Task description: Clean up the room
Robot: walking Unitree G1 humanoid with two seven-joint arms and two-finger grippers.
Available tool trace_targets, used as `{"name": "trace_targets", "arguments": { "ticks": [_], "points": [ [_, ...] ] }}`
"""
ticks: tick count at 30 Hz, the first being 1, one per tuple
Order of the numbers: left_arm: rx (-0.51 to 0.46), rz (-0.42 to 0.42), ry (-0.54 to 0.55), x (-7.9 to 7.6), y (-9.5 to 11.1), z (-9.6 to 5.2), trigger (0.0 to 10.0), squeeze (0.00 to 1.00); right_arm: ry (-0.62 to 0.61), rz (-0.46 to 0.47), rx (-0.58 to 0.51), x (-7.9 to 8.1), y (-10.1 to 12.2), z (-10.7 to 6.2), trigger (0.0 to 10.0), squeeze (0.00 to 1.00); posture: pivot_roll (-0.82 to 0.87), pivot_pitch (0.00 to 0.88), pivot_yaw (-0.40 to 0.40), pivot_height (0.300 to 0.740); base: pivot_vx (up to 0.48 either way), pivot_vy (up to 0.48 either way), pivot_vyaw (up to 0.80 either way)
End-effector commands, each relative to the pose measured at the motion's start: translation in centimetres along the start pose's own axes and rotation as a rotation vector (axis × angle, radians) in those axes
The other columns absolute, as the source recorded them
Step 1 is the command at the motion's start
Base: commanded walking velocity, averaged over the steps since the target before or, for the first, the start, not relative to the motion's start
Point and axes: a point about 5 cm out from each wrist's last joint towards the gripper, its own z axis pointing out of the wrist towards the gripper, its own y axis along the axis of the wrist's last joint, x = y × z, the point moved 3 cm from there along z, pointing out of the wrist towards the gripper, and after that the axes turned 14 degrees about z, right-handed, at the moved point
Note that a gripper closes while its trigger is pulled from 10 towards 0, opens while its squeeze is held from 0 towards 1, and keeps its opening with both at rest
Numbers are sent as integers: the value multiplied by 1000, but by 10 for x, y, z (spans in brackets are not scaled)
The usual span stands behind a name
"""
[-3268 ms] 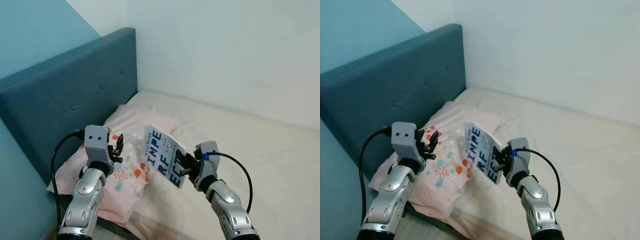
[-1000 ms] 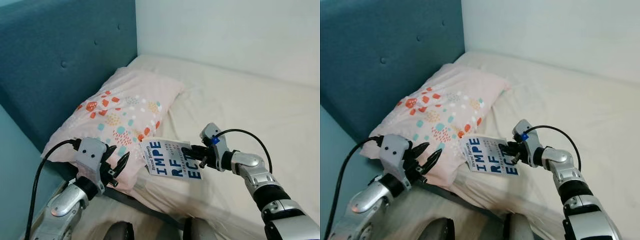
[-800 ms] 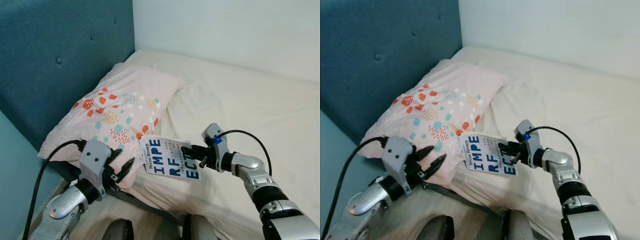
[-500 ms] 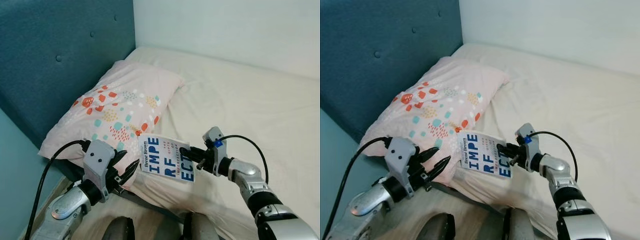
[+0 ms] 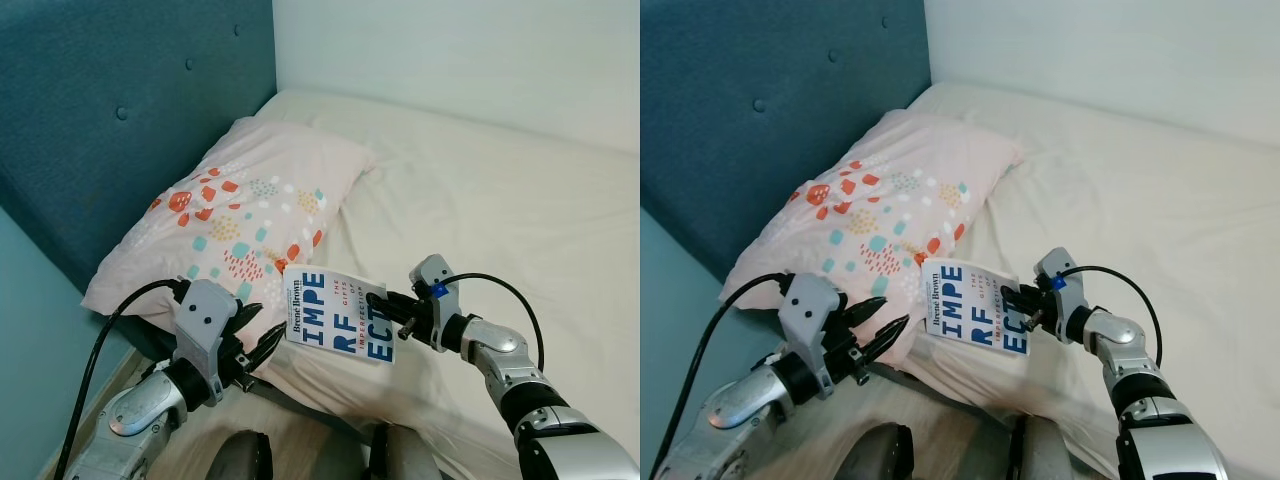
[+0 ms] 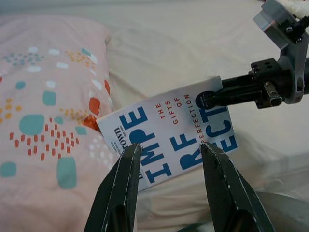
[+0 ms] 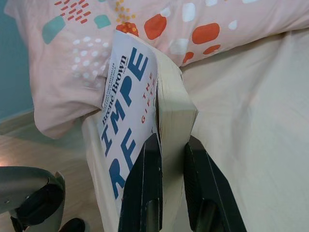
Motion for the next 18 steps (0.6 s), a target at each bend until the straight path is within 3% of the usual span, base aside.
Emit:
{"name": "trace_targets", "arguments": {
  "ticks": [1,4,5,6,7,9,10,11,12,18],
  "points": [
    [10,5,-22,-2,-1,-1,10000,0,22,-1,32,3,-9,-1,10000,0,181,223,-12,625,0,0,0],
    [8,4,-25,-2,0,0,10000,0,26,2,36,3,-10,-2,10000,47,181,220,-11,625,0,0,0],
    [8,4,-25,-2,0,0,10000,0,26,4,38,3,-11,-2,10000,408,181,218,-12,625,0,0,0],
    [8,4,-25,-2,0,0,10000,0,26,4,38,3,-11,-2,10000,408,181,218,-12,625,0,0,0],
    [9,4,-26,-2,0,0,10000,0,23,2,42,3,-11,-3,10000,663,181,218,-12,625,0,0,0],
    [10,4,-26,-2,-1,0,10000,0,19,-1,44,2,-12,-3,10000,631,179,214,-11,625,0,0,0],
    [11,4,-27,-2,-1,1,10000,0,19,-4,47,2,-12,-3,10000,114,179,212,-11,625,0,0,0],
    [11,4,-27,-2,-1,1,10000,0,19,-4,47,2,-12,-3,10000,114,179,212,-11,625,0,0,0],
    [12,4,-28,-2,-1,1,10000,0,19,-7,49,2,-12,-3,10000,0,179,212,-11,625,0,0,0],
    [7,-1,-34,-4,-1,3,10000,0,7,-27,62,-1,-10,-3,10000,0,177,202,-10,625,0,0,0]
  ]
}}
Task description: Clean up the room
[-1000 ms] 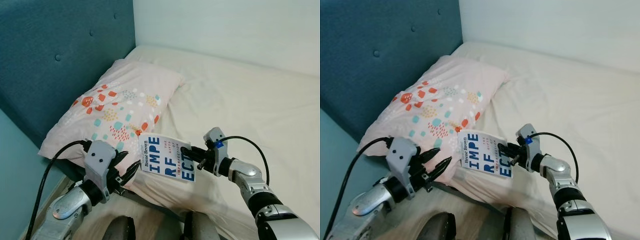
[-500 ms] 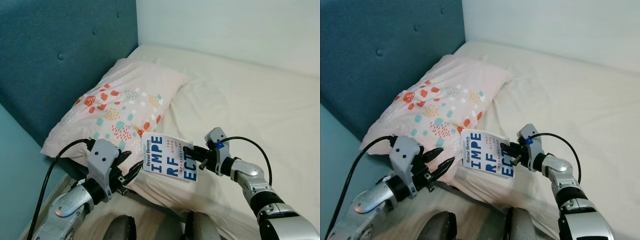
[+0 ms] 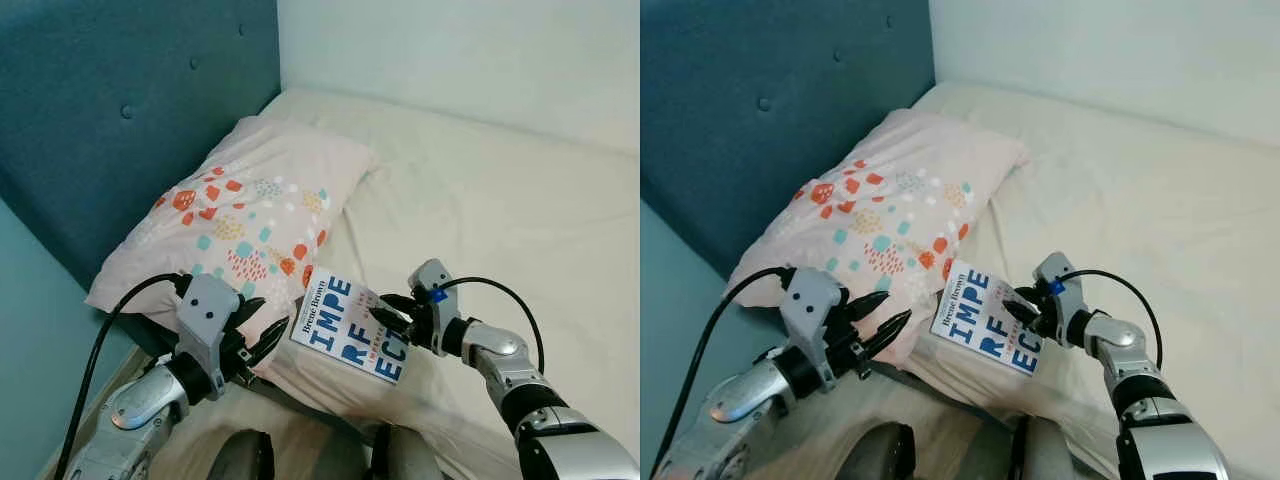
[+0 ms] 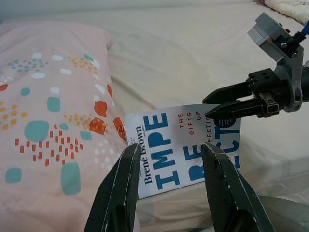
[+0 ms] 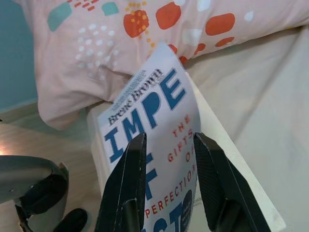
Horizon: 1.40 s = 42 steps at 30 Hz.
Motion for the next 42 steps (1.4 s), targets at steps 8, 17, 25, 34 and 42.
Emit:
{"name": "trace_targets", "arguments": {
  "ticks": [8,17,25,34,42],
  "points": [
    [0,-5,1,-2,-5,11,10000,0,-57,-102,32,-19,16,-12,10000,0,138,141,-21,625,0,0,0],
    [-13,-36,87,10,-15,32,10000,0,-186,-207,-77,-47,77,-29,10000,0,69,24,-64,625,0,0,0],
    [45,-166,123,7,-34,33,10000,0,-221,-141,-175,-25,72,-3,10000,0,40,0,-57,625,0,0,0],
    [117,-171,342,20,-56,29,10000,0,-420,234,-309,26,10,28,10000,0,29,0,-43,634,0,0,0],
    [182,-130,396,28,-65,32,10000,0,-496,241,-290,36,-11,18,10000,0,30,0,-50,654,0,0,0]
  ]
}}
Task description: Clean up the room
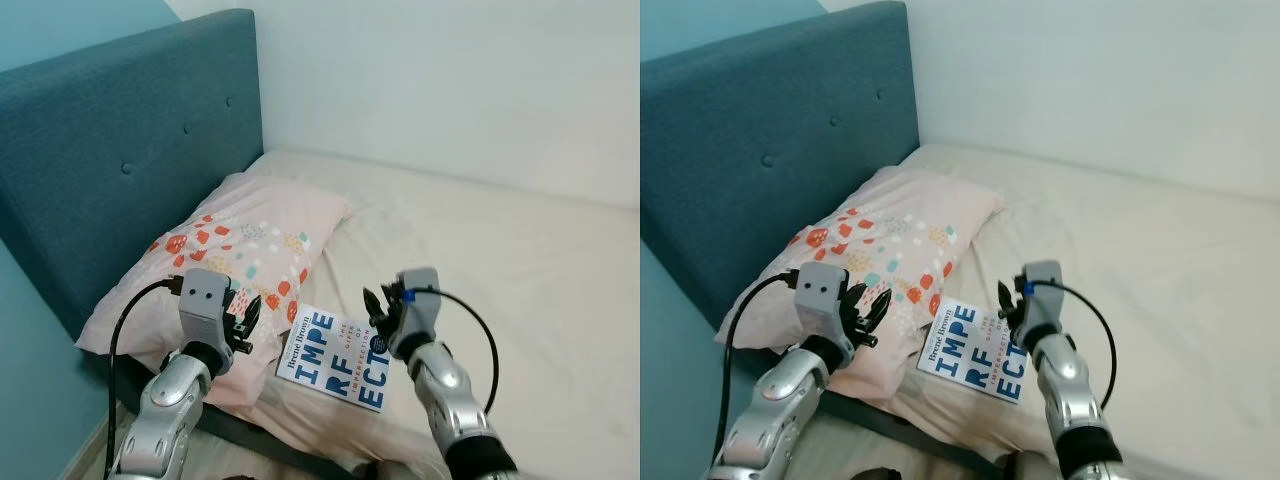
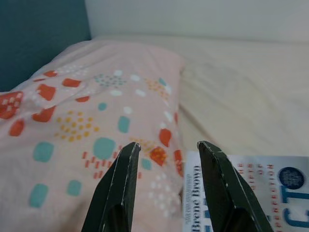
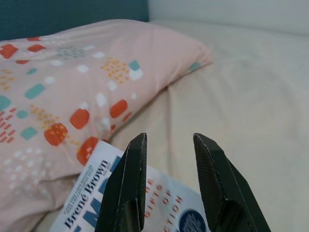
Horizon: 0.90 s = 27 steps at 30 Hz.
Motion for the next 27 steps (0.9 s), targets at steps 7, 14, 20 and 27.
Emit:
{"name": "trace_targets", "arguments": {
  "ticks": [7,14,20,27],
  "points": [
    [31,41,38,-3,-2,5,10000,0,-53,-24,21,1,-6,-14,10000,0,38,0,-64,674,0,0,0],
    [46,65,75,1,-6,2,10000,0,-57,-60,2,3,-5,-19,10000,0,43,0,-68,694,0,0,0],
    [36,90,70,2,-7,-2,10000,0,-55,-73,-14,3,1,-20,10000,0,44,0,-68,719,0,0,0],
    [26,97,69,2,-6,-2,10000,0,-60,-72,-23,3,6,-22,10000,0,69,0,-67,739,0,0,0]
  ]
}}
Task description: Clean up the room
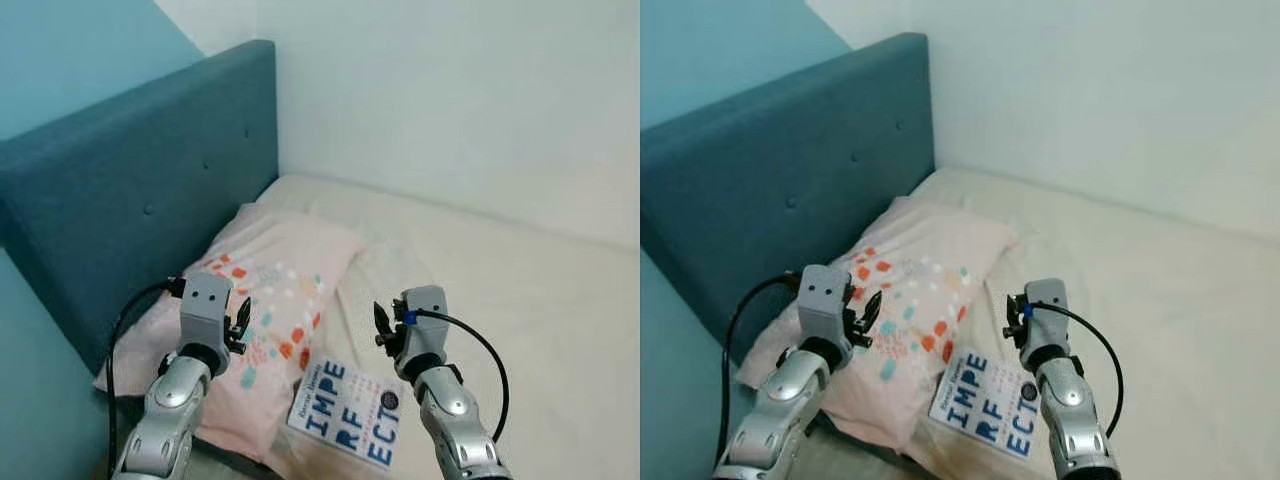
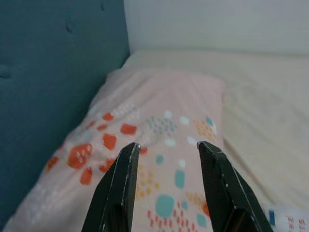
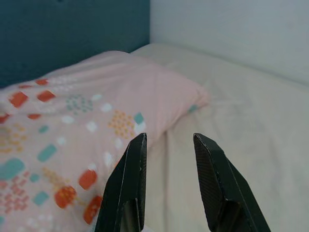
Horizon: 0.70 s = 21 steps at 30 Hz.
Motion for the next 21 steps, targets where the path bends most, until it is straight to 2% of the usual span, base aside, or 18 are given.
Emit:
{"name": "trace_targets", "arguments": {
  "ticks": [1,10,14,21],
  "points": [
    [2,19,-9,-2,-1,-1,10000,0,-12,1,13,-3,-1,-2,10000,0,69,0,-67,739,0,0,0],
    [-6,18,-9,-3,1,1,10000,0,-71,14,2,-9,0,-3,10000,0,70,0,-71,740,0,0,0],
    [-6,19,-16,-7,1,3,10000,0,-68,46,40,-7,-6,-3,10000,0,60,0,-73,740,0,0,0],
    [-10,5,-3,-4,3,8,10000,0,-54,69,72,-2,-8,-2,10000,0,49,0,-68,740,0,0,-764]
  ]
}}
